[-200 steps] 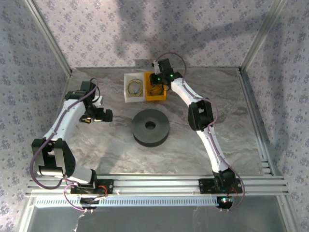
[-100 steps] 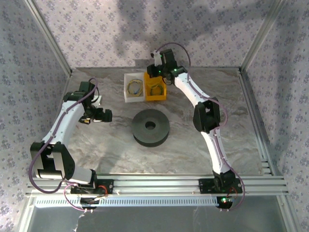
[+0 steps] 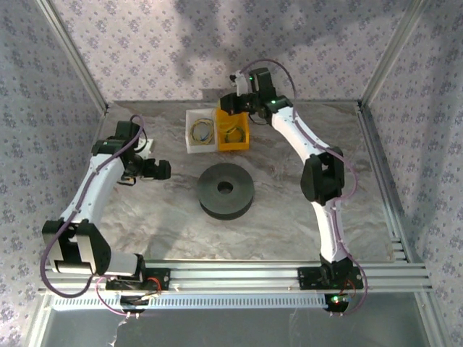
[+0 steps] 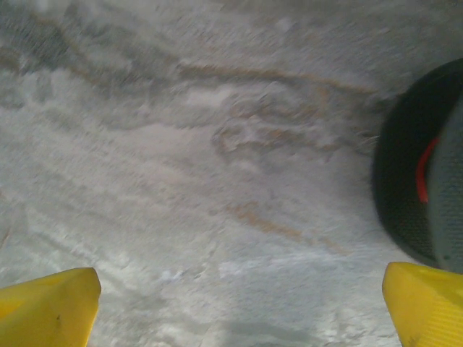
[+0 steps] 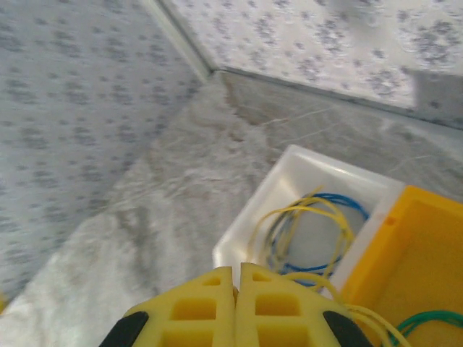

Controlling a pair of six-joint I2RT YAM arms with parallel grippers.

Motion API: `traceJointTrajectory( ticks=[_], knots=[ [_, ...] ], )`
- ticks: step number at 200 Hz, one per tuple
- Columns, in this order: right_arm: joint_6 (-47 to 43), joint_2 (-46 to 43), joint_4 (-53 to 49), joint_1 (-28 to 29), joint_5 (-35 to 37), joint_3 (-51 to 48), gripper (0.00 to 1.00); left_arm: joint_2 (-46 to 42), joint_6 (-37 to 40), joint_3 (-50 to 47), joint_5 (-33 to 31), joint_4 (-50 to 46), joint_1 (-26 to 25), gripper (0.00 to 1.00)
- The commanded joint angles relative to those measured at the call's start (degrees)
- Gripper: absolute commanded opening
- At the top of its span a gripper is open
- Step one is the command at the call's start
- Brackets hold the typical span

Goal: Wrap the cables

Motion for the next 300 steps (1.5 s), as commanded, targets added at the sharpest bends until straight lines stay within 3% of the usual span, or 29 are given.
traceJointTrajectory(
  ticks=[1,58,101,132,175,221,300],
  knots=[
    [5.45,-7.87,5.07,-1.61,-13.13,-4.03,0.00,-3.50,0.95,1.65,10.29,5.99,0.12,1.00],
    [29.85,-20.53,30.03,-4.45,-20.89,-23.33,0.00,-9.11,-4.91,-2.09,28.65,25.55,-0.62,0.99],
    [45.21,-23.54,47.94,-3.34,-19.79,-30.76,0.00,-10.66,-10.58,-6.48,34.74,40.13,-5.25,0.94],
    [50.67,-23.83,54.68,-2.21,-18.57,-32.05,0.00,-10.70,-14.75,-10.04,36.79,49.40,-7.19,0.82],
    [53.54,-23.99,58.44,0.21,-18.12,-32.05,0.00,-11.15,-17.61,-12.59,38.52,56.93,-7.56,0.71],
    [54.30,-24.25,60.56,1.76,-17.58,-32.89,0.00,-12.15,-18.48,-12.73,39.99,60.97,-7.60,0.67],
    [55.36,-25.21,62.79,2.77,-17.24,-33.55,0.00,-12.81,-18.32,-13.69,39.93,61.77,-7.38,0.59]
  ],
)
